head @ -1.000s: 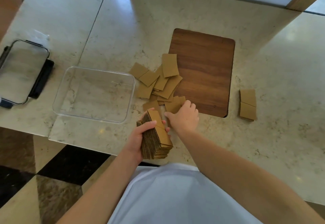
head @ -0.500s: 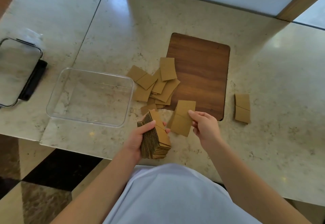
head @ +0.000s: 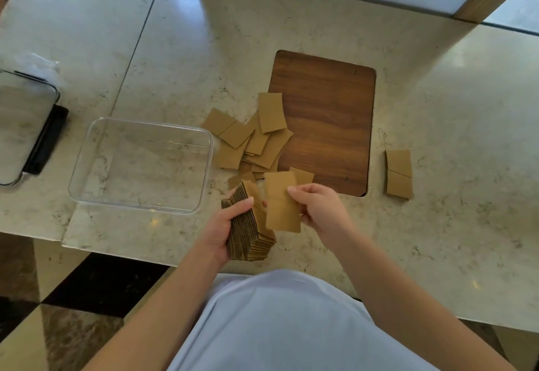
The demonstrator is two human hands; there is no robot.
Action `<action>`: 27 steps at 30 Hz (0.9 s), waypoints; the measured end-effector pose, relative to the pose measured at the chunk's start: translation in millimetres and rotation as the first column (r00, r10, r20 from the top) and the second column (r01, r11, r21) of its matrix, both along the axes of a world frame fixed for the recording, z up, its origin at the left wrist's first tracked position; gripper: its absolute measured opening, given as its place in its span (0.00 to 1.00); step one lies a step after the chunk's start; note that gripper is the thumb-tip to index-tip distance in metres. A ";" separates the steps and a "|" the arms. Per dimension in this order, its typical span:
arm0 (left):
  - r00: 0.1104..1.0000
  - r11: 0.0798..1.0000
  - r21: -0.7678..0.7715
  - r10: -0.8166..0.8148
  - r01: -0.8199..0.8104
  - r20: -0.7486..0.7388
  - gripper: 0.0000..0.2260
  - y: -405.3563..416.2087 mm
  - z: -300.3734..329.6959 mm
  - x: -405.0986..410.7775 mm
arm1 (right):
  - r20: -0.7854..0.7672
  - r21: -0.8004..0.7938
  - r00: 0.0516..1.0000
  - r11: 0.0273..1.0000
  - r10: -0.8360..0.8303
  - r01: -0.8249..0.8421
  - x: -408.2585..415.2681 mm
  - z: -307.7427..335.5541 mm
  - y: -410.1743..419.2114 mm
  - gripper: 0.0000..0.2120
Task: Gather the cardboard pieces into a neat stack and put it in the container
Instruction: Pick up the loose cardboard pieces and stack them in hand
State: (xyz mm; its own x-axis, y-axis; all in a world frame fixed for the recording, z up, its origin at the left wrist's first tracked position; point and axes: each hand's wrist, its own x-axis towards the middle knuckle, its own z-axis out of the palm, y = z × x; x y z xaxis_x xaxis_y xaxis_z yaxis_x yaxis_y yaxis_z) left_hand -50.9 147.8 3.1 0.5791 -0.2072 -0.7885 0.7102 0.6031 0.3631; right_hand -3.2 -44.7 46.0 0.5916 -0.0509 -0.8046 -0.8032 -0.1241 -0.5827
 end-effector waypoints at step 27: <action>0.999 0.997 -0.056 0.048 -0.048 -0.008 0.27 0.1 -2.5 4.1 | 0.148 -0.427 0.989 0.901 -0.017 0.079 38.5 -45.1 19.2 0.15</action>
State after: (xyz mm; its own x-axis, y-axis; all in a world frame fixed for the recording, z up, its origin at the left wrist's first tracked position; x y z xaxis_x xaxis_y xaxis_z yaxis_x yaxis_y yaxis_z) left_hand -46.8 147.9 0.7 0.5842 -0.2231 -0.7803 0.6824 0.6555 0.3235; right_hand 35.4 -25.5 0.9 0.6824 -0.4048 -0.6086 -0.7306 -0.3513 -0.5855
